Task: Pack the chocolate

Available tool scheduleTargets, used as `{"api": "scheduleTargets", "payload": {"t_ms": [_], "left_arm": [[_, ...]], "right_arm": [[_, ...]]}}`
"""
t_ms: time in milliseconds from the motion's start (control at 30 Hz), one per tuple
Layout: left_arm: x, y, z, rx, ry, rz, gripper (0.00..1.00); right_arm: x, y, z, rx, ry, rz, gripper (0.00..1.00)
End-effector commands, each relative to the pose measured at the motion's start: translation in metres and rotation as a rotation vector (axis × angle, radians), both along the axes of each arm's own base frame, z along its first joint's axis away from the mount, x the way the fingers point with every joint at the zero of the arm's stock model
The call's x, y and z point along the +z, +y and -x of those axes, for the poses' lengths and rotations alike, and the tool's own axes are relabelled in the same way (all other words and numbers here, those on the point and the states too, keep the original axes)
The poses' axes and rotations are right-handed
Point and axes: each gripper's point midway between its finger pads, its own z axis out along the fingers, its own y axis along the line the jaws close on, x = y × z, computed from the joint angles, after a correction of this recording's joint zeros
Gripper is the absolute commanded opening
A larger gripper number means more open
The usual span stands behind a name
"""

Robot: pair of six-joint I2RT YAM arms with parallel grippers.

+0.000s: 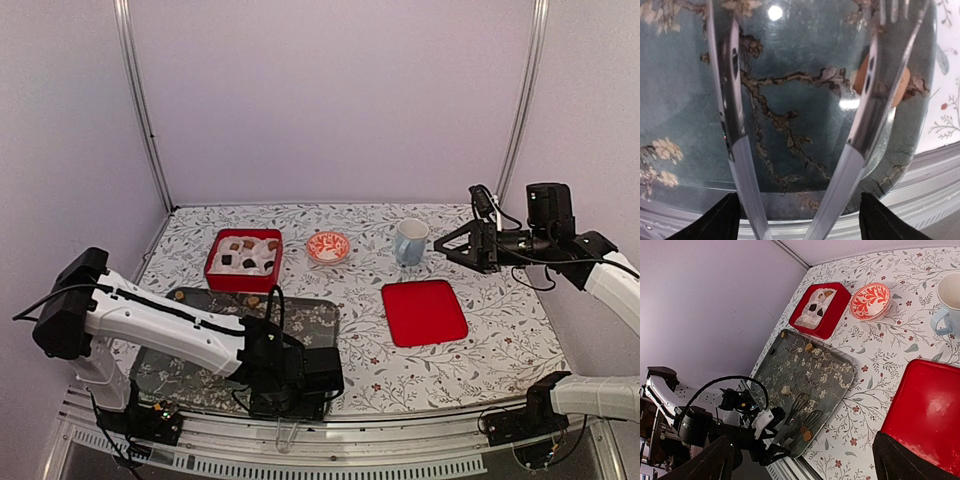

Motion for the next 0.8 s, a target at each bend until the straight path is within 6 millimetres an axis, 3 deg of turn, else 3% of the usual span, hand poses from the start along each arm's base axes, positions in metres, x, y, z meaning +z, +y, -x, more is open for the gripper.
{"api": "scheduleTargets", "payload": {"t_ms": [0,67,400,600,767], "left_arm": [[0.037,0.0,-0.011,0.027,-0.071,0.029,0.9],[0.054,-0.002,-0.018,0.035,-0.1,0.053,0.99],[0.138,0.023,-0.074,0.064,-0.227,0.182,0.99],[0.165,0.052,-0.137,0.054,-0.306,0.299,0.99],[0.178,0.08,-0.198,0.025,-0.369,0.39,0.99]], "right_arm": [[-0.004,-0.004,0.007,0.008,-0.004,0.016,0.99],[-0.008,-0.007,0.006,-0.008,0.004,0.036,0.99],[-0.067,-0.059,-0.031,-0.202,0.185,0.175,0.99],[-0.106,-0.079,-0.057,-0.262,0.25,0.329,0.9],[-0.143,-0.084,-0.074,-0.27,0.33,0.404,0.74]]}}
